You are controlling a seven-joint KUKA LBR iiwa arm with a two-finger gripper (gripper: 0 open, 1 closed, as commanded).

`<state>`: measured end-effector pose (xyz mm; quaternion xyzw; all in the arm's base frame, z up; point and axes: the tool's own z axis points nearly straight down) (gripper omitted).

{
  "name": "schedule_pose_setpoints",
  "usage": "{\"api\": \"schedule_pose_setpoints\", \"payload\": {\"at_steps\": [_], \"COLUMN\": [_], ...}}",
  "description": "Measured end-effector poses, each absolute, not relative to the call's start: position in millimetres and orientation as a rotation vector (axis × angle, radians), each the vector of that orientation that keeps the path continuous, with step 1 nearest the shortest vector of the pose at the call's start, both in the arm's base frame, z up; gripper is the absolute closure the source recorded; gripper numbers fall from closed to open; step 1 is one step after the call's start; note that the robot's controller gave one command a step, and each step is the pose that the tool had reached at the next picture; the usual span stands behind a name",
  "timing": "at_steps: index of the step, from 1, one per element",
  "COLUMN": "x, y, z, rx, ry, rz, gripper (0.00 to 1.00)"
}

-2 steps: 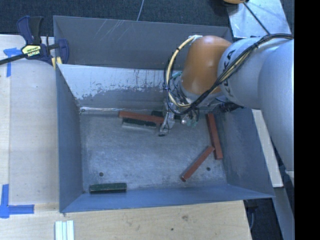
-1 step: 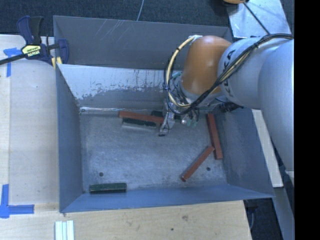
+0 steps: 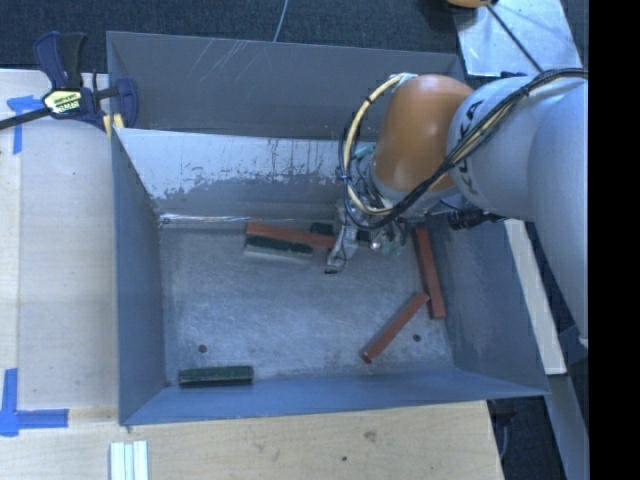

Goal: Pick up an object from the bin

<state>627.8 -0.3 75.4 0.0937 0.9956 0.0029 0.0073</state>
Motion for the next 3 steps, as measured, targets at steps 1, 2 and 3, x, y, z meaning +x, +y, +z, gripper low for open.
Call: {"api": "schedule_pose_setpoints", "payload": {"at_steps": [1,2,3], "x": [607.4,621.5,572.7], "y": [13.8,5.5,-14.0], "z": [108.4,179.4,239.9], "rx": [0.342,0.352,0.363], "ry": [3.131,3.121,3.128], "rz": [0.001,0.001,0.0], "gripper": [1.0,1.0,1.0]}}
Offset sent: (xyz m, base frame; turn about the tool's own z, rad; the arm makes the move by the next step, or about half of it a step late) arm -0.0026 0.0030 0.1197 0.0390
